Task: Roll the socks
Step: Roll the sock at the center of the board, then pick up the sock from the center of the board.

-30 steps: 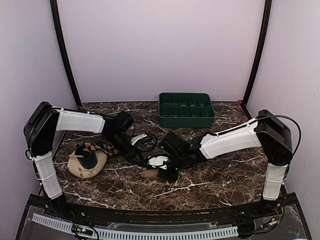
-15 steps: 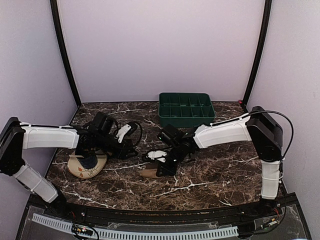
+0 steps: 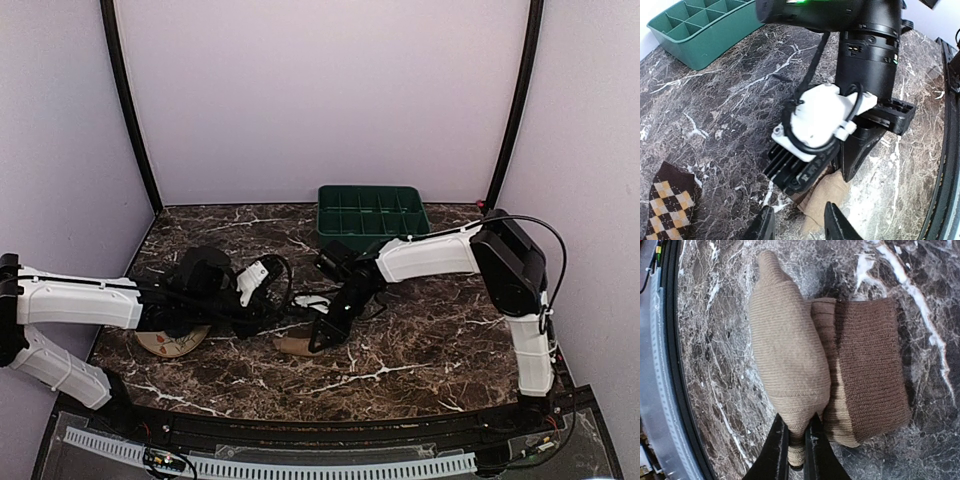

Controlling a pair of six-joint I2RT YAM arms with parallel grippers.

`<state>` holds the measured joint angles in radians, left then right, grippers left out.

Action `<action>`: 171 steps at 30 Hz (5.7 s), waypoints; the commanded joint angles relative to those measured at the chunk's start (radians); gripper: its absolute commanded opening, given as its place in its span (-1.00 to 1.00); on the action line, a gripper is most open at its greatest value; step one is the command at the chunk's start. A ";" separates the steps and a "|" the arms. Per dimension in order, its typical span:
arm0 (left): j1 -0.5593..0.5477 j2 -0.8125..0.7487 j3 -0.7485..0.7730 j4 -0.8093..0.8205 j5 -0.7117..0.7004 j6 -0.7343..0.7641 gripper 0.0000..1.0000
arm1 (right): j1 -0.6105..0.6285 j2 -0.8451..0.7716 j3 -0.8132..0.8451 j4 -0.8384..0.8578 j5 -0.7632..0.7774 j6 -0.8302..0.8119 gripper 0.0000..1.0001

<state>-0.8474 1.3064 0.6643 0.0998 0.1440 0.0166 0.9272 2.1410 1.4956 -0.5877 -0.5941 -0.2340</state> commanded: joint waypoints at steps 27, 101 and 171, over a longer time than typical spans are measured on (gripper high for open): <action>-0.235 0.204 0.124 -0.173 -0.207 0.460 -0.19 | -0.057 0.191 0.188 -0.273 -0.209 -0.007 -1.00; -0.065 0.598 0.511 -0.644 0.299 0.427 -1.00 | -0.215 -0.051 -0.246 0.336 -0.377 0.305 -0.21; 0.124 0.863 0.710 -0.905 0.695 0.419 -1.00 | 0.307 -0.291 -0.506 0.660 0.758 -0.152 -0.02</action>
<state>-0.7216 2.1330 1.3808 -0.7551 0.8936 0.4168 1.2251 1.8214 0.9581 0.0525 0.1757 -0.3508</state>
